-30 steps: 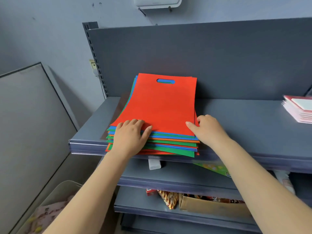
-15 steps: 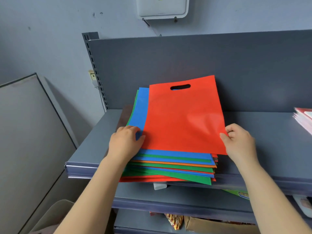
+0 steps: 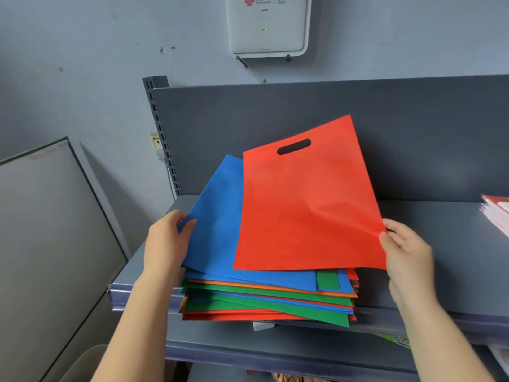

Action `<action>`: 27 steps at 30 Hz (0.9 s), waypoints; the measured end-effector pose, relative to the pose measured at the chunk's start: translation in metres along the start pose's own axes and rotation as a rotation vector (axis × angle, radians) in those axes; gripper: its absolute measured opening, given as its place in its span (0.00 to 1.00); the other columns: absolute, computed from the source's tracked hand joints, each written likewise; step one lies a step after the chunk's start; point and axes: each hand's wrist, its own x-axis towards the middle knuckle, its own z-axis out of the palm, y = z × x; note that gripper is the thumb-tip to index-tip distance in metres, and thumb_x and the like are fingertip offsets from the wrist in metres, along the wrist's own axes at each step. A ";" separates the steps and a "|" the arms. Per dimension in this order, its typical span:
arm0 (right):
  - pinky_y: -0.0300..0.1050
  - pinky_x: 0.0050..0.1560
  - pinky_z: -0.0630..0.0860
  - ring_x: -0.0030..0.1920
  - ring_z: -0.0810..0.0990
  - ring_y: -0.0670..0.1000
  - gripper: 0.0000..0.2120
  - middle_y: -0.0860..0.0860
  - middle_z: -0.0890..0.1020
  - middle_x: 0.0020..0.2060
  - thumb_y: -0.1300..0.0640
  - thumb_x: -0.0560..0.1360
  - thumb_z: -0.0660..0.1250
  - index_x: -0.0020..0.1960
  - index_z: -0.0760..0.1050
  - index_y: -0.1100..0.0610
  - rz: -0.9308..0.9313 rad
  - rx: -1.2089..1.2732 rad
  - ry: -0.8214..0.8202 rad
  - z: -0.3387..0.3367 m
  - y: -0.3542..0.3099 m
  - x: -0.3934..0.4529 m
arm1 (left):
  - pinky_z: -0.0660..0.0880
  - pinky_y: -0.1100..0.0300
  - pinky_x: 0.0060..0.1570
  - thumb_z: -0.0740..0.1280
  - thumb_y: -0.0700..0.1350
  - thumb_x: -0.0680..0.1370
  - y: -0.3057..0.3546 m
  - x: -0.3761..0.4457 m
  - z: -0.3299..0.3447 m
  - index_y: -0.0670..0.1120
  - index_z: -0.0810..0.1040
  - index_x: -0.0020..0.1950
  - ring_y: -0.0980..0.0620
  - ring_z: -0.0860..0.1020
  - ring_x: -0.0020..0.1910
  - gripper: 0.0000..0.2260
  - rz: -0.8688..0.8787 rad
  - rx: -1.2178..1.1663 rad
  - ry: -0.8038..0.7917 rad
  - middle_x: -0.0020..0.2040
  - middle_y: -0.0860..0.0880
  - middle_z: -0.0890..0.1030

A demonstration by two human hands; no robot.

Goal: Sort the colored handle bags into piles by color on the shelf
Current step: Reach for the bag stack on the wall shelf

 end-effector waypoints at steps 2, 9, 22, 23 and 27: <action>0.31 0.43 0.78 0.39 0.82 0.39 0.18 0.40 0.85 0.38 0.68 0.78 0.60 0.46 0.79 0.46 0.040 0.100 -0.013 0.000 -0.007 -0.006 | 0.63 0.58 0.33 0.67 0.42 0.77 0.001 -0.011 -0.010 0.44 0.79 0.47 0.47 0.74 0.37 0.03 -0.031 -0.108 0.061 0.39 0.48 0.78; 0.35 0.45 0.79 0.43 0.83 0.44 0.15 0.47 0.86 0.41 0.69 0.79 0.59 0.49 0.79 0.52 0.164 0.324 -0.191 -0.002 -0.033 -0.038 | 0.70 0.69 0.31 0.66 0.43 0.78 -0.004 -0.087 -0.039 0.50 0.79 0.48 0.63 0.77 0.30 0.03 -0.227 -0.380 0.337 0.32 0.58 0.79; 0.33 0.38 0.79 0.37 0.83 0.40 0.14 0.45 0.85 0.37 0.69 0.79 0.57 0.52 0.77 0.55 0.451 0.521 -0.613 0.017 -0.042 -0.140 | 0.70 0.74 0.33 0.67 0.43 0.78 -0.028 -0.257 -0.141 0.58 0.77 0.42 0.67 0.76 0.30 0.10 -0.267 -0.349 0.840 0.32 0.62 0.82; 0.33 0.37 0.79 0.36 0.83 0.40 0.14 0.45 0.85 0.36 0.69 0.79 0.57 0.51 0.77 0.55 0.464 0.527 -0.648 0.020 -0.043 -0.151 | 0.70 0.73 0.32 0.67 0.42 0.77 -0.029 -0.271 -0.152 0.59 0.77 0.43 0.66 0.76 0.29 0.10 -0.260 -0.329 0.875 0.31 0.63 0.81; 0.34 0.32 0.79 0.32 0.82 0.41 0.14 0.46 0.85 0.33 0.69 0.78 0.57 0.47 0.77 0.54 0.520 0.536 -0.811 0.035 -0.050 -0.197 | 0.68 0.72 0.31 0.67 0.42 0.77 -0.032 -0.329 -0.197 0.58 0.77 0.42 0.65 0.72 0.27 0.10 -0.243 -0.281 0.989 0.29 0.61 0.80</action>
